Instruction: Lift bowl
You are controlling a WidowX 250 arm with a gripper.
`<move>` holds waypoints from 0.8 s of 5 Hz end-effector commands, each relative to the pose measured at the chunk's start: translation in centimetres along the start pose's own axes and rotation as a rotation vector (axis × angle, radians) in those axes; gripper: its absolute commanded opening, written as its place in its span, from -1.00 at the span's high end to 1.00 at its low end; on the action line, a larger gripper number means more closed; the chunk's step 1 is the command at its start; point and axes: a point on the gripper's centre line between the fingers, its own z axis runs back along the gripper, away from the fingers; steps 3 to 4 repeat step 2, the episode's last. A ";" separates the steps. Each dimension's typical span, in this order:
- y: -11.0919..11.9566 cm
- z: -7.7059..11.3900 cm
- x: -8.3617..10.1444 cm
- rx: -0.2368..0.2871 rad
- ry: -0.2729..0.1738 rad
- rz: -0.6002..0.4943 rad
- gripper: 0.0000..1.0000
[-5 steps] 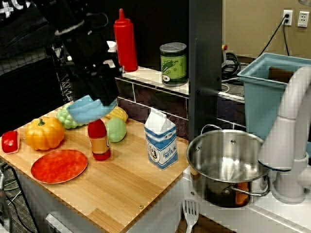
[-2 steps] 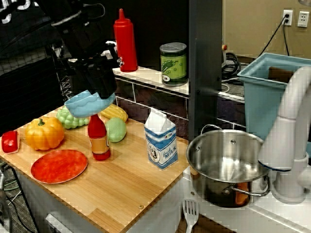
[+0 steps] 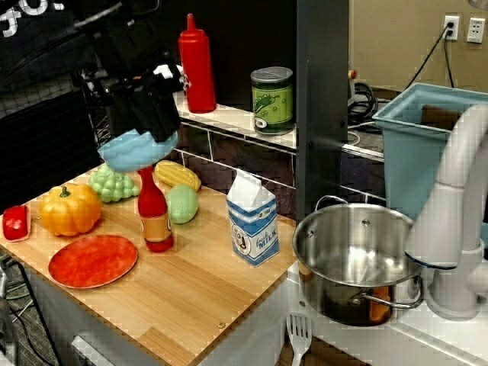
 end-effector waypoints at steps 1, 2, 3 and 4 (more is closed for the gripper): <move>0.2 1.9 0.6 -0.001 -0.036 -0.005 1.00; -0.2 2.5 0.6 -0.007 -0.037 -0.012 1.00; -0.2 2.5 0.6 -0.007 -0.037 -0.012 1.00; -0.2 2.5 0.6 -0.007 -0.037 -0.012 1.00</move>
